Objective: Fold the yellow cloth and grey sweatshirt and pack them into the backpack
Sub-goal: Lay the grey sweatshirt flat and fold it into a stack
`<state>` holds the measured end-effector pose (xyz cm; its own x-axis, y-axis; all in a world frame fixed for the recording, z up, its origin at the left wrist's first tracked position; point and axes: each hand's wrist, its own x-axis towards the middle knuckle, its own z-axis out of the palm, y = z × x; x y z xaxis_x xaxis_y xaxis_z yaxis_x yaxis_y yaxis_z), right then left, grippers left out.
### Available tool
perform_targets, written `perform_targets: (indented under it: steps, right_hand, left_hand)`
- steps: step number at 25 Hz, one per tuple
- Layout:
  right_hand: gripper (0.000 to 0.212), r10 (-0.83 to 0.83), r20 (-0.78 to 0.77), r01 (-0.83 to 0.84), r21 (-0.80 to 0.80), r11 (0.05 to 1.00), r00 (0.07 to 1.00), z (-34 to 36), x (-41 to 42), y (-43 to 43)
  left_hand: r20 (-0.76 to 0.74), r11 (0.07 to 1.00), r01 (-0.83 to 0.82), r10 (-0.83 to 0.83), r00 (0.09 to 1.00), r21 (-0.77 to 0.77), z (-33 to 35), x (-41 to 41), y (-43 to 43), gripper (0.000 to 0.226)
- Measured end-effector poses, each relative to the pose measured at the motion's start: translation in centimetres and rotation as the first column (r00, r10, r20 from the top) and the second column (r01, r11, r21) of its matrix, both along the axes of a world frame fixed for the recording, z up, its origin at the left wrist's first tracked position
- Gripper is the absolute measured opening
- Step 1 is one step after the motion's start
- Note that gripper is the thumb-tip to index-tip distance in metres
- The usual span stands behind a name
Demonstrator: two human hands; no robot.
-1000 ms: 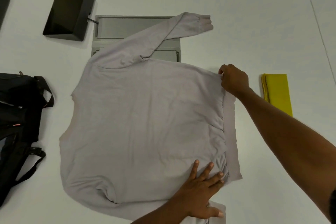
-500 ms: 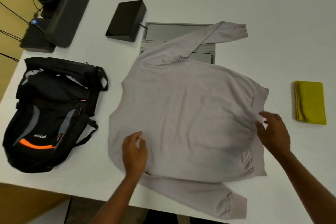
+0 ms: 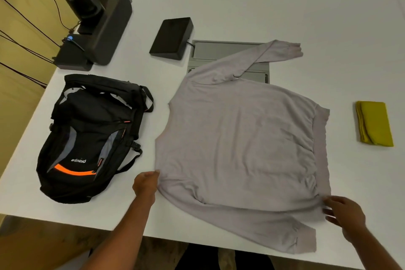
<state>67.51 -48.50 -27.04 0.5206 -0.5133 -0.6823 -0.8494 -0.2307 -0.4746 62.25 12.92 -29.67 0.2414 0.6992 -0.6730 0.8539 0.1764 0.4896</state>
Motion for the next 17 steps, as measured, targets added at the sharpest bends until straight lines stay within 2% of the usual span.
perform_targets:
  steps: [4, 6, 13, 17]
  right_hand:
    - [0.035, -0.138, 0.017, 0.138, -0.064, 0.988, 0.99, -0.8, -1.0, 1.1]
    - [0.036, -0.225, 0.034, 0.226, -0.038, 0.973, 0.974, -1.2, -0.7, 1.4]
    - [0.018, -0.288, 0.079, 0.288, 0.005, 0.957, 0.954, -0.3, 0.3, 0.8]
    - [0.017, -0.314, 0.161, 0.314, 0.026, 0.949, 0.936, 1.3, 0.3, -0.3]
  left_hand:
    - [0.007, 0.993, 0.118, -0.118, 0.993, -0.004, -0.5, -0.4, 1.2, 0.024]
    - [0.056, 0.994, 0.106, -0.106, 0.993, -0.001, -0.5, -0.7, 1.4, 0.02]
    - [0.164, 0.99, 0.132, -0.125, 0.979, -0.038, -0.3, -1.1, 1.9, 0.007]
    - [0.215, 0.955, 0.296, -0.294, 0.931, 0.024, -1.4, -2.3, 3.4, 0.031]
